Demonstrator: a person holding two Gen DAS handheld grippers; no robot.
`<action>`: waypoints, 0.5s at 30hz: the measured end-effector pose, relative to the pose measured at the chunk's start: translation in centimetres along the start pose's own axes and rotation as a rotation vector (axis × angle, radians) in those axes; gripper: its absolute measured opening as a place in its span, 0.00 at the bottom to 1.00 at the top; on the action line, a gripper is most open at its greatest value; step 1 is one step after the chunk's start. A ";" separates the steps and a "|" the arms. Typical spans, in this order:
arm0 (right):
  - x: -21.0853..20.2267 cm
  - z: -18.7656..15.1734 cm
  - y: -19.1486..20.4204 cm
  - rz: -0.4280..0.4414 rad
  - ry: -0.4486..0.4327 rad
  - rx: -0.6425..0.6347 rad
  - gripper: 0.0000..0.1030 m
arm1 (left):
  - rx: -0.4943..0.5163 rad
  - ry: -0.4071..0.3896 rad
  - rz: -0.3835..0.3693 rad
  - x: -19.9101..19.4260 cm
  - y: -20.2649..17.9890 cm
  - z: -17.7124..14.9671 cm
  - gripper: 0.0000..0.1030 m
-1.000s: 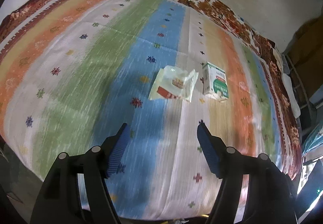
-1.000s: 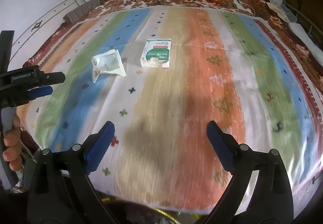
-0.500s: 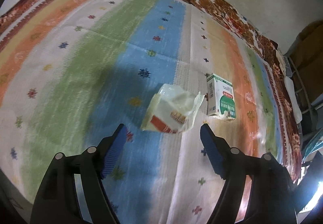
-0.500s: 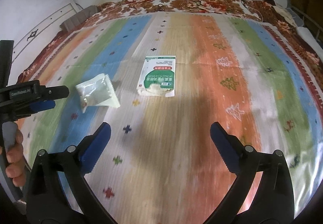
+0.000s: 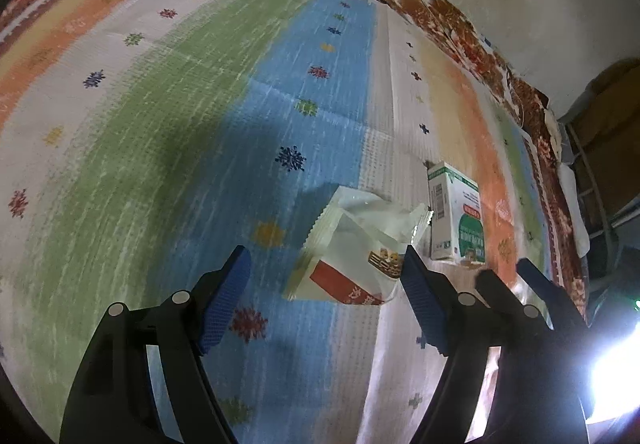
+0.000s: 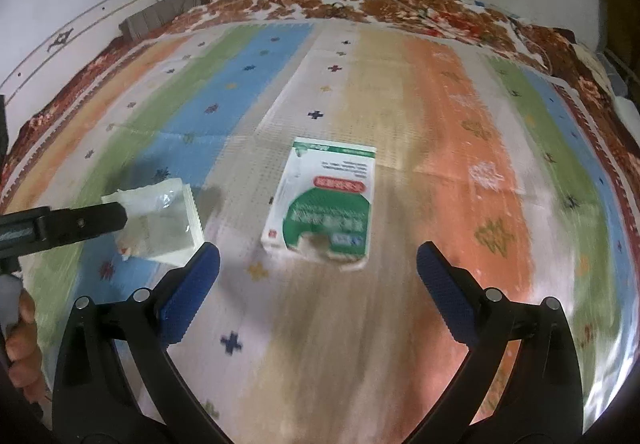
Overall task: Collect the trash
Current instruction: 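Move both open grippers back toward the clear snack bag and eye drops box, then grasp the clear snack bag with left gripper while right gripper grasps the eye drops box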
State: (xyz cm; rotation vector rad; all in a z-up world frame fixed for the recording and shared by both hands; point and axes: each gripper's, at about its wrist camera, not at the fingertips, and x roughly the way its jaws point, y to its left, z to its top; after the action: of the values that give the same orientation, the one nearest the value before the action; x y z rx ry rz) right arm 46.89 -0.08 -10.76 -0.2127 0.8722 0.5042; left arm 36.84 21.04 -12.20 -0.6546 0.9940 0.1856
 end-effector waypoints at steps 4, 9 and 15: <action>2.3 0.5 -0.7 0.022 0.045 0.087 0.91 | -0.007 0.000 -0.023 0.9 0.6 0.4 0.73; 4.5 0.1 -0.5 0.009 0.082 0.082 0.75 | 0.000 0.014 -0.083 1.7 1.0 0.5 0.57; 4.3 -0.5 -1.1 0.001 0.083 0.093 0.64 | 0.058 0.015 -0.074 2.1 0.1 0.0 0.23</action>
State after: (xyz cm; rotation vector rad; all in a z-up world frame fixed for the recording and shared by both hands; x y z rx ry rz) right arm 49.40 0.26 -14.41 -0.1486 0.9748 0.4573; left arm 37.95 20.87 -13.98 -0.6396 0.9847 0.0872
